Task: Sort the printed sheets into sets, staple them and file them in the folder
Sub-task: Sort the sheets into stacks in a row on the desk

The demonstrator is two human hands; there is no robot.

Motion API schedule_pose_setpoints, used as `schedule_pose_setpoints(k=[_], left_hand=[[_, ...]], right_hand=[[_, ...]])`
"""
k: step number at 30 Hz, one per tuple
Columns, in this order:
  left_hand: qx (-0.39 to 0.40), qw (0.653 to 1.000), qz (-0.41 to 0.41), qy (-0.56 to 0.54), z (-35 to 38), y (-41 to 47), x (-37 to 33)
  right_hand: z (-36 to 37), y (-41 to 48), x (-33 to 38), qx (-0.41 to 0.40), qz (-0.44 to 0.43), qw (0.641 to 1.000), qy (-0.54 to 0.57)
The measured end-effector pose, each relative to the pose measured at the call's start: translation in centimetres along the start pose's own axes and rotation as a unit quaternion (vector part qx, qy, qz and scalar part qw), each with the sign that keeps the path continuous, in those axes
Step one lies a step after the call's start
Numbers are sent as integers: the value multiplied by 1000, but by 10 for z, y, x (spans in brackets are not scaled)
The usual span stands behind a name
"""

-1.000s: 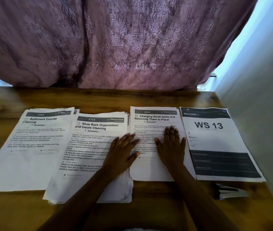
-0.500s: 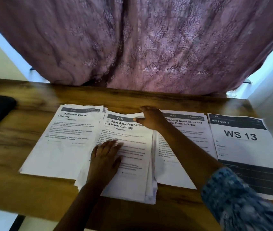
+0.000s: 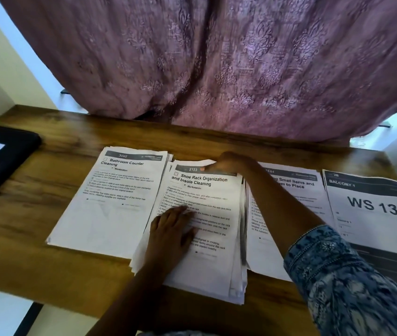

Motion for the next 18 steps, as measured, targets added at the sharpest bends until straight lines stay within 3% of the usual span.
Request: schedule_pose_setpoints(k=[4,7,9,11,14,18], left_hand=[[5,1000,-1,-6,3,0,1],[-12,999,1,-45,0,1,3],[-55,989,5,-136,-9,2,5],[-118,964,-32,-235,-22,3,15],[-163,910,-166,-344,-50,2,42],[-65,803,-202,-558,-75,11,71]], right_hand=[[-11,-4,5,64,-55,996,-9],[-12,-13,14,54,-97,993,-49],[-19,-27,25,30,-130,989,-61],[-30,-48,33,15,-156,987,-46],[-48,-90,43,13,-176,984,-19],[-69,-151,65,47,-182,981,48]])
Point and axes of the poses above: each hand's wrist, its own y-axis towards the middle knuckle, its own z-axis out of the palm, x = y × z, the point moved 7 cm from there along y, towards the middle knuckle, and after that the axes turned 10 degrees about z, right-handed, at the moved point
